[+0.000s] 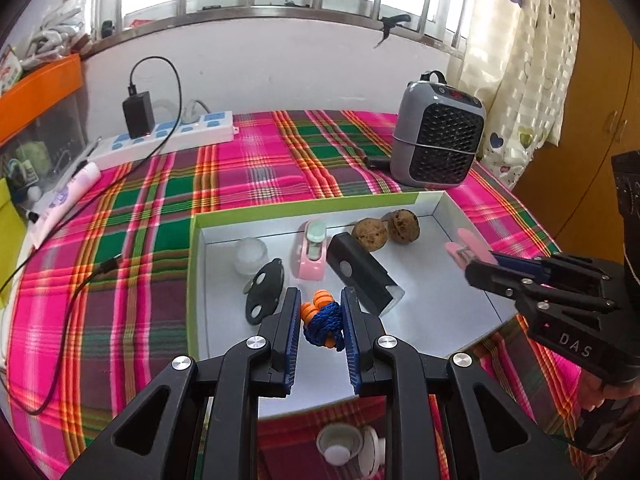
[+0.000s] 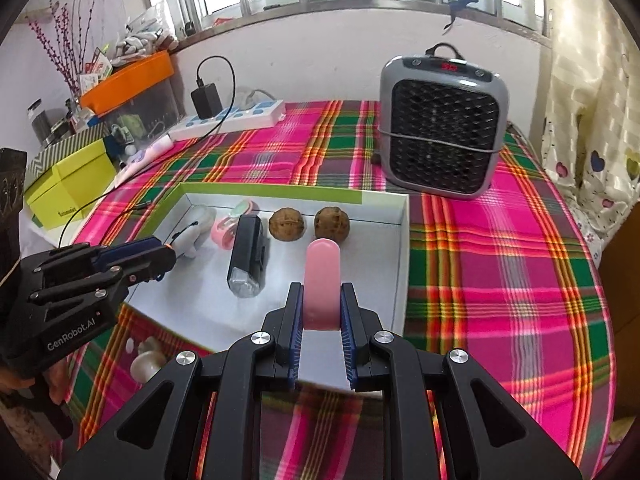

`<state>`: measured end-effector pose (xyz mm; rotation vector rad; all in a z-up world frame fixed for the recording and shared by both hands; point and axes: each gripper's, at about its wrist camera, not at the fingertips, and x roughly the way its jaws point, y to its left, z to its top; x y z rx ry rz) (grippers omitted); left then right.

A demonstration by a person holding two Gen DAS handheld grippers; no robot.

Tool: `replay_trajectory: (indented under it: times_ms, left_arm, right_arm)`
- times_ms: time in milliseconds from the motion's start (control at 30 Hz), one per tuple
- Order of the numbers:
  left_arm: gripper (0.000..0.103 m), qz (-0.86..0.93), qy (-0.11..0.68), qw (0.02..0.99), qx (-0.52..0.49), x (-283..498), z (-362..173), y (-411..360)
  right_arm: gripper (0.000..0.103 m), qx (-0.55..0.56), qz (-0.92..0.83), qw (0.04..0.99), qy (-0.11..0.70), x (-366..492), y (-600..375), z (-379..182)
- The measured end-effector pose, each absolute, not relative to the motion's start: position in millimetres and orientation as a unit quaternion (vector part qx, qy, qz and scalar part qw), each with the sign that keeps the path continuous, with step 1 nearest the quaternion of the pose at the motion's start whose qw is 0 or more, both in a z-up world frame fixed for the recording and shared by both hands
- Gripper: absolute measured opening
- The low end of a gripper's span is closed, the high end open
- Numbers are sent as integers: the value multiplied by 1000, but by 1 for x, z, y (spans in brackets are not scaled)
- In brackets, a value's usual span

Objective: Organize objects
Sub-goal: 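Lift and carry the pink block and beaded toy over the white box, then lower the beaded toy and pink block into the box and open both grippers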

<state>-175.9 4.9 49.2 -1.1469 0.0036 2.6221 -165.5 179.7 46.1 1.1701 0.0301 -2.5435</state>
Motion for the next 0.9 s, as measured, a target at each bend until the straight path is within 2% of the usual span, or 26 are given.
replay_trajectory:
  times_ms: [900]
  left_arm:
    - [19,893,14,147,-424,-210,23,21]
  right_arm:
    - [18,447,-875,185,26,-205,160,22]
